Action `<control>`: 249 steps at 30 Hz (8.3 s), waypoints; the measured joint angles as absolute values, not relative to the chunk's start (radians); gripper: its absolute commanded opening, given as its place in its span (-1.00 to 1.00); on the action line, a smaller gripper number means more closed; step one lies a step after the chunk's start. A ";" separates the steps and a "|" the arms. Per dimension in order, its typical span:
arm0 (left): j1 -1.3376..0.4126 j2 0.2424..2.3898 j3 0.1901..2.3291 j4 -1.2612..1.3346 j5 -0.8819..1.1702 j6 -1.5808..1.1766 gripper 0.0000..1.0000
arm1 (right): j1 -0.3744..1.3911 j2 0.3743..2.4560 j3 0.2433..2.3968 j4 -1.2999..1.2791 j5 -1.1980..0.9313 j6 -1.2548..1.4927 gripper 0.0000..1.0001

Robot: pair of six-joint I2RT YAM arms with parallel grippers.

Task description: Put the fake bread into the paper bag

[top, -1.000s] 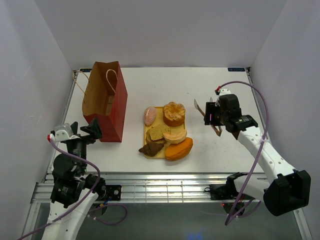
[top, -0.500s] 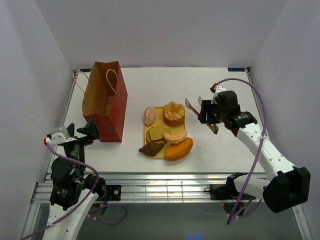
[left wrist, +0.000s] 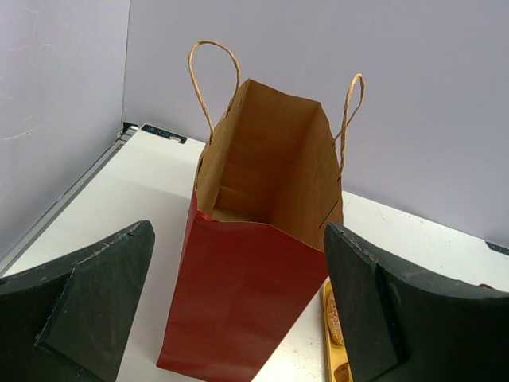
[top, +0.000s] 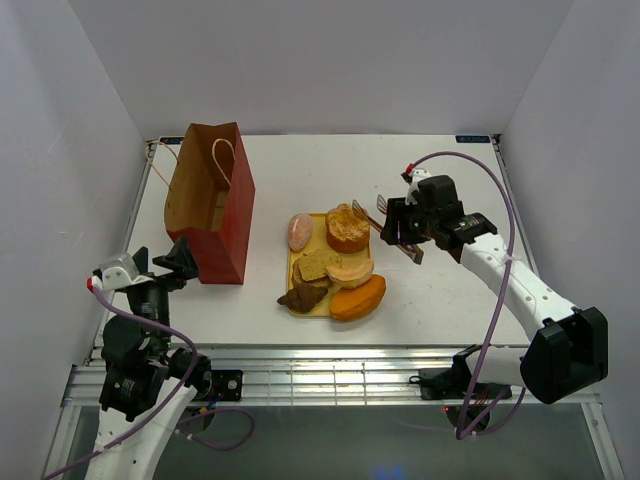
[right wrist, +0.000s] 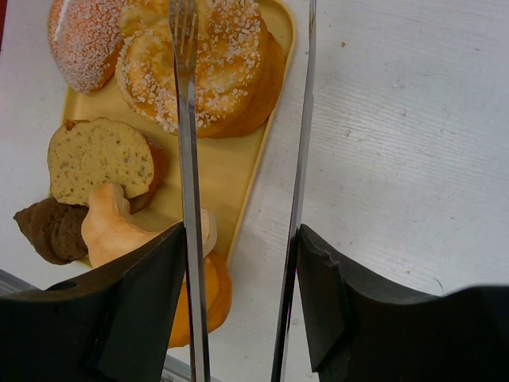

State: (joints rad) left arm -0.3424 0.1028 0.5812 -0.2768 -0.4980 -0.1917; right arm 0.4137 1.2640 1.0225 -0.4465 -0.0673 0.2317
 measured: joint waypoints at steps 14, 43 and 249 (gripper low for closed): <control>-0.342 0.104 0.580 -0.277 -0.498 -0.192 0.96 | 0.421 1.291 1.023 -0.422 -0.083 0.248 0.16; -0.343 0.102 0.580 -0.277 -0.498 -0.192 0.96 | 0.421 1.334 1.020 -0.416 -0.160 0.257 -0.58; -0.343 0.199 0.608 -0.364 -0.501 -0.229 0.96 | 0.873 1.030 1.039 -0.817 -0.009 0.060 0.14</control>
State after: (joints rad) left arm -0.3428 0.1993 0.6083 -0.3641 -0.5007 -0.2291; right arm 0.8730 1.0298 1.0393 -0.8173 -0.0090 0.0597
